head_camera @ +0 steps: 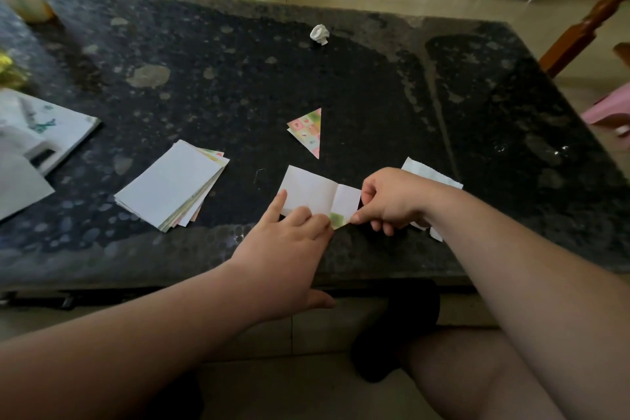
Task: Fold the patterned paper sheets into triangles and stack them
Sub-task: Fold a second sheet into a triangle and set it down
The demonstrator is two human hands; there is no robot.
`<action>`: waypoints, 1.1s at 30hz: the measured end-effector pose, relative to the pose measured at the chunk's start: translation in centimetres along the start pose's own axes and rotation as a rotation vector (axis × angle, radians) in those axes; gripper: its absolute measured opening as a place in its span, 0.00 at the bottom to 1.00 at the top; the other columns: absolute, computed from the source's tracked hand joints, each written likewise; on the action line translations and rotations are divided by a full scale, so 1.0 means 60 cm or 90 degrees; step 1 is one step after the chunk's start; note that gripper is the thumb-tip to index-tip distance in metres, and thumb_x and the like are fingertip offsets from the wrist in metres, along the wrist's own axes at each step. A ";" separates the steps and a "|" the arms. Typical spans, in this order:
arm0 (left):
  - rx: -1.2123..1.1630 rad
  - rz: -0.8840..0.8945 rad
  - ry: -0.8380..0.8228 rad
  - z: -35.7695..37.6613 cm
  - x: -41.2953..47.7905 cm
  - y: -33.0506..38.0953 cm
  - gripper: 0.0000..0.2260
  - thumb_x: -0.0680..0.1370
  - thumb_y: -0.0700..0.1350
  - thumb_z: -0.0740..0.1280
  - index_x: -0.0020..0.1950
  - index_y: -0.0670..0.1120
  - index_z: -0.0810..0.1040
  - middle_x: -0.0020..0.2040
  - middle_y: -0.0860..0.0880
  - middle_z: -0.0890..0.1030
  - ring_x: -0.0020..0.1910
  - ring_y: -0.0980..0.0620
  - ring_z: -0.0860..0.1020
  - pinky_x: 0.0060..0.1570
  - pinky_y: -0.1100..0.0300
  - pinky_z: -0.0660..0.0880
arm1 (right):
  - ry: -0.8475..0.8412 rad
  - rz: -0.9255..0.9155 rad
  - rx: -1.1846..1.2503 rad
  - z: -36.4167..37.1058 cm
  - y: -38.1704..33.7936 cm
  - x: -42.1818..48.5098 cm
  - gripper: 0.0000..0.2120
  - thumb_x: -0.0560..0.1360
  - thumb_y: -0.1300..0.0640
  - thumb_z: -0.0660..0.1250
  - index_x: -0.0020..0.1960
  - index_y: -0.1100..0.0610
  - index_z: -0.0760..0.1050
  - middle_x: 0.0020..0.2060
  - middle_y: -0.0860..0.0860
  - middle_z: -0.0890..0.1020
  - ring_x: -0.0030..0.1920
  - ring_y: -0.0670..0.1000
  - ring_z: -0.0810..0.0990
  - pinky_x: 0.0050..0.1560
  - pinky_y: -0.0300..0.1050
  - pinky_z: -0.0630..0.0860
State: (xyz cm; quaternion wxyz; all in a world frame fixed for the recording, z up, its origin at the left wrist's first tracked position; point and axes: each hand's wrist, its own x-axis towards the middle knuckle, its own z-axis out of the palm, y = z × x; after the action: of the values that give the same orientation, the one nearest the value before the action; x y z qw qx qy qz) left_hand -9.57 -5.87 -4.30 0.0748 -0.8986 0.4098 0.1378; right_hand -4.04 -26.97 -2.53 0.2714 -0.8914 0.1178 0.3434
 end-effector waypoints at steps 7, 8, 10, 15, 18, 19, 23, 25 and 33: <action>-0.009 -0.001 0.013 0.001 -0.001 -0.001 0.44 0.75 0.76 0.56 0.82 0.48 0.56 0.76 0.51 0.63 0.76 0.47 0.59 0.78 0.36 0.40 | 0.085 -0.038 0.072 -0.013 -0.009 -0.025 0.10 0.76 0.56 0.76 0.49 0.58 0.76 0.28 0.52 0.83 0.23 0.49 0.75 0.25 0.40 0.70; -0.011 -0.002 0.016 0.001 -0.001 -0.001 0.44 0.75 0.75 0.55 0.82 0.48 0.56 0.76 0.51 0.63 0.76 0.47 0.60 0.78 0.36 0.41 | 0.084 -0.059 0.060 -0.003 -0.017 -0.026 0.12 0.75 0.53 0.77 0.47 0.57 0.75 0.27 0.52 0.83 0.22 0.49 0.76 0.26 0.40 0.70; -0.016 -0.004 0.017 -0.001 -0.001 -0.001 0.43 0.76 0.75 0.55 0.82 0.49 0.56 0.76 0.51 0.63 0.76 0.48 0.60 0.78 0.36 0.41 | 0.070 -0.076 0.003 0.016 -0.028 -0.020 0.13 0.74 0.51 0.78 0.45 0.56 0.75 0.28 0.51 0.83 0.23 0.49 0.77 0.27 0.40 0.71; -0.048 0.003 0.053 0.003 -0.007 -0.006 0.40 0.76 0.74 0.55 0.82 0.52 0.57 0.76 0.54 0.65 0.77 0.50 0.60 0.78 0.37 0.38 | -0.020 -0.044 -0.047 0.017 -0.021 -0.004 0.12 0.75 0.50 0.77 0.44 0.55 0.76 0.30 0.51 0.85 0.25 0.49 0.80 0.33 0.42 0.74; -0.055 0.006 0.062 0.000 -0.010 -0.015 0.38 0.76 0.74 0.55 0.81 0.55 0.61 0.75 0.56 0.67 0.77 0.52 0.60 0.77 0.40 0.34 | -0.021 -0.055 -0.039 0.016 -0.016 0.002 0.12 0.75 0.51 0.77 0.44 0.55 0.75 0.30 0.52 0.85 0.25 0.50 0.79 0.33 0.42 0.73; -0.053 0.006 0.059 -0.004 -0.010 -0.018 0.37 0.76 0.74 0.56 0.80 0.55 0.62 0.76 0.56 0.67 0.77 0.52 0.59 0.77 0.41 0.32 | -0.020 -0.056 -0.039 0.017 -0.016 0.003 0.12 0.75 0.51 0.77 0.44 0.55 0.76 0.30 0.52 0.85 0.25 0.49 0.79 0.32 0.41 0.73; -0.015 -0.003 0.037 -0.013 -0.009 -0.015 0.36 0.78 0.72 0.54 0.81 0.55 0.60 0.79 0.54 0.63 0.81 0.50 0.53 0.75 0.39 0.30 | -0.023 -0.048 -0.045 0.014 -0.017 0.005 0.11 0.76 0.50 0.76 0.45 0.55 0.76 0.31 0.51 0.85 0.25 0.48 0.79 0.29 0.39 0.72; 0.004 -0.012 0.023 -0.011 -0.011 -0.011 0.36 0.79 0.71 0.53 0.82 0.54 0.58 0.81 0.53 0.59 0.82 0.49 0.49 0.75 0.36 0.30 | -0.026 -0.049 -0.044 0.014 -0.018 0.005 0.12 0.76 0.50 0.76 0.45 0.54 0.76 0.31 0.51 0.85 0.25 0.49 0.79 0.28 0.39 0.71; -0.027 -0.018 0.109 0.001 -0.036 -0.010 0.26 0.78 0.69 0.56 0.63 0.57 0.82 0.81 0.54 0.61 0.81 0.48 0.51 0.75 0.33 0.35 | -0.034 -0.048 -0.030 0.015 -0.017 0.007 0.12 0.75 0.50 0.77 0.46 0.55 0.76 0.31 0.52 0.86 0.25 0.49 0.79 0.27 0.38 0.71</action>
State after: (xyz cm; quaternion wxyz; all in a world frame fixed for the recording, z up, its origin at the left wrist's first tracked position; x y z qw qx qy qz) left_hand -10.49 -3.94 -3.66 0.0226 -0.9141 0.3991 0.0681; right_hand -3.82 -25.63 -2.93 0.2664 -0.8919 0.0685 0.3589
